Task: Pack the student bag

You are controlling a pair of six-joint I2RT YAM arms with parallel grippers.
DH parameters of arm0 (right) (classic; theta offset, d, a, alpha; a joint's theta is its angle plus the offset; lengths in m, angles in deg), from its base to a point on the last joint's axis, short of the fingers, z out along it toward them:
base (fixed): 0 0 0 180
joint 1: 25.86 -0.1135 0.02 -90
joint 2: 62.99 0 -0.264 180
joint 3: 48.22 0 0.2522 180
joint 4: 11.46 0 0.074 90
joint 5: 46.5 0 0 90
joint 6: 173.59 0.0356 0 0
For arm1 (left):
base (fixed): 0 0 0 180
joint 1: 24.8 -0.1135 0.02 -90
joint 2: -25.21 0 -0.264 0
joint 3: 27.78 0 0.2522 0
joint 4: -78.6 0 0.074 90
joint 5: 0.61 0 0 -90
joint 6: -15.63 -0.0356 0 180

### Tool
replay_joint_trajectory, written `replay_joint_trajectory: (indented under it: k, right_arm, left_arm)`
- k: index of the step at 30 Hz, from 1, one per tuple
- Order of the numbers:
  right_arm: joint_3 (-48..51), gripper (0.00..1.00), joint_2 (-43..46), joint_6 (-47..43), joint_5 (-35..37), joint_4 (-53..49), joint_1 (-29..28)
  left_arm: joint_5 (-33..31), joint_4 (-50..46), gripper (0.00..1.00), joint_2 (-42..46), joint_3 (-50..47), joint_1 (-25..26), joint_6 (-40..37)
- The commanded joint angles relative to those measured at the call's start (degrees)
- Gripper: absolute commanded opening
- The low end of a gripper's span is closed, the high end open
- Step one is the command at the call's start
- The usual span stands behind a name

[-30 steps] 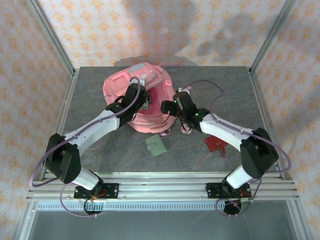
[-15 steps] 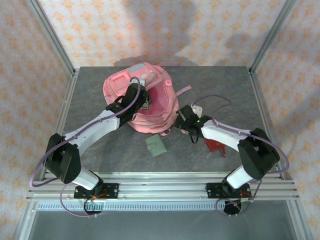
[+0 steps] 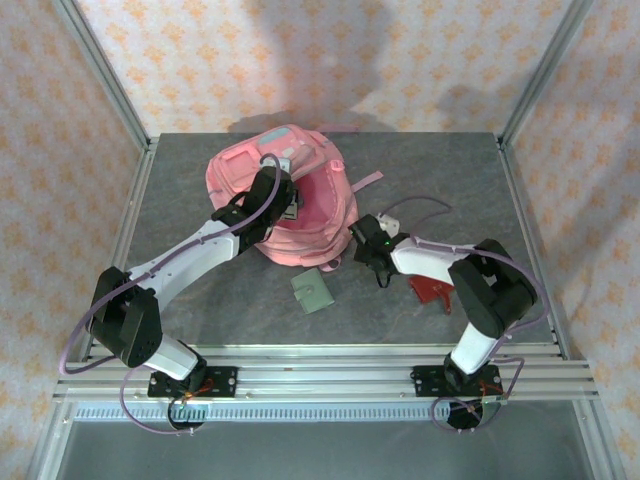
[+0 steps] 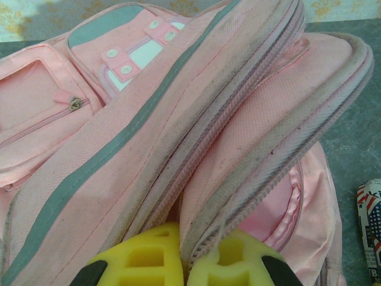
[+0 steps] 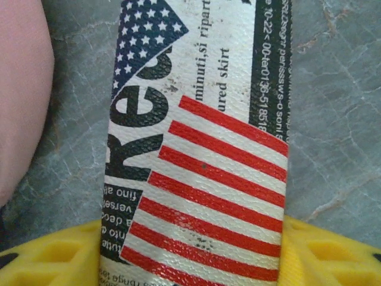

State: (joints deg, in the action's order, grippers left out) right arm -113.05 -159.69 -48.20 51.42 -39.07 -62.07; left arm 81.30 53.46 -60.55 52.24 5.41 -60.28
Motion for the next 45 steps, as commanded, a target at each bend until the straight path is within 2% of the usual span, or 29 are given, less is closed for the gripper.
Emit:
replay_joint_trajectory:
  k: [1, 5, 9, 14, 21, 31, 38, 40, 42, 45]
  right_arm:
    - [1.69, 0.49, 1.09, -0.84, 0.55, 0.77, 0.26]
    - [2.62, 0.43, 5.97, -2.83, 1.60, -0.56, 0.26]
    - [1.45, 0.43, 11.28, -6.61, 0.82, -2.14, -0.14]
    - [-3.14, 0.43, 12.93, -14.63, -0.16, -0.88, -4.31]
    - [-15.38, 0.44, 2.47, -28.73, -4.28, 0.45, -7.61]
    - [-32.93, 0.47, -14.64, -34.52, -5.10, -0.22, -4.36]
    - [-41.77, 0.56, -22.86, -37.74, -4.23, -0.29, -3.09]
    - [-43.78, 0.62, -24.52, -37.78, -3.86, -0.76, -2.88]
    - [-45.35, 0.73, -25.59, -36.91, -2.11, -1.85, -2.90]
    - [-44.69, 0.78, -24.53, -35.45, -1.96, -2.50, -2.82]
  left_arm:
    - [0.28, 2.56, 0.00, 2.25, 2.21, -0.33, 1.82]
    - [-0.07, 2.43, 0.00, 2.35, 2.73, -0.29, 1.43]
    - [-0.18, 2.41, 0.00, 2.35, 3.17, -0.56, 1.12]
    - [0.35, 2.94, 0.00, 3.01, 3.09, -0.97, 1.38]
    - [0.50, 2.34, 0.00, 3.83, 3.44, -1.17, 1.20]
    - [0.43, 1.55, 0.00, 4.68, 3.88, -1.48, 0.92]
    - [1.15, 1.25, 0.00, 4.37, 4.01, -1.57, 1.35]
    - [1.39, 1.35, 0.00, 4.12, 3.90, -1.59, 1.64]
    - [1.66, 1.34, 0.00, 3.95, 3.88, -1.57, 1.83]
    - [1.52, 1.19, 0.00, 3.76, 3.88, -1.61, 1.82]
